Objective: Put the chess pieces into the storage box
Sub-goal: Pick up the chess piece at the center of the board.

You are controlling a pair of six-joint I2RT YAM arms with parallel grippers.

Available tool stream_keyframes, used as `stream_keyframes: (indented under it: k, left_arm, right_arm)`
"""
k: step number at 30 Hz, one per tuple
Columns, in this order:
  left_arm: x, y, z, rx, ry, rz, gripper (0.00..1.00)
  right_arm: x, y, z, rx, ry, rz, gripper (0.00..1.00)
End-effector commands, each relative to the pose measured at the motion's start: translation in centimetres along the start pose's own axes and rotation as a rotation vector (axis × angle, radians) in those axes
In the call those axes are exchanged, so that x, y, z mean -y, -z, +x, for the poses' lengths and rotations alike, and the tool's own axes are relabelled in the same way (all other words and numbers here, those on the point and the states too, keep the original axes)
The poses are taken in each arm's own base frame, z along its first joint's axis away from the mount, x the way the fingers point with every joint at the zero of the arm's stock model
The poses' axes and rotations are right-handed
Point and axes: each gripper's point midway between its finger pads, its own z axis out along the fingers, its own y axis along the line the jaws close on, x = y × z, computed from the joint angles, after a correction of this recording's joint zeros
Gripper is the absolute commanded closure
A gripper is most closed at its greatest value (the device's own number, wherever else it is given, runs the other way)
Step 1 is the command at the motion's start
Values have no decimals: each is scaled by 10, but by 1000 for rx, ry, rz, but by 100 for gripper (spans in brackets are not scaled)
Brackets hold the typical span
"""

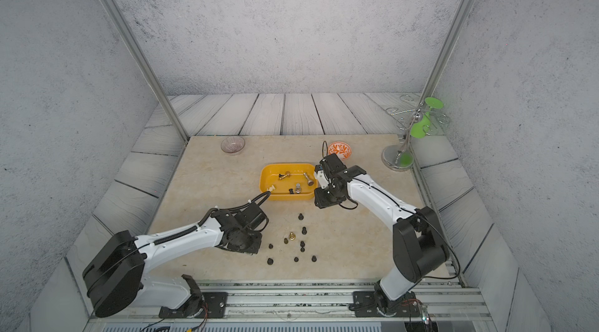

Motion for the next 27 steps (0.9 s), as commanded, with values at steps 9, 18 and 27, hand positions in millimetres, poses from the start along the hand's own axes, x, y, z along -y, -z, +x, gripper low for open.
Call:
stream_keyframes:
  k: [9,18,27]
  left_arm:
    - [11,52,-42,150,-85,-11,97]
    - [19,104,-124,392,-134,11,96]
    - [11,98,-216,414,-120,-15,97]
  right_arm:
    - [5,12,12,31,-45,19,57]
    - [8,18,23,42,-78,34,57]
    - [12,22,51,60,-159,33,57]
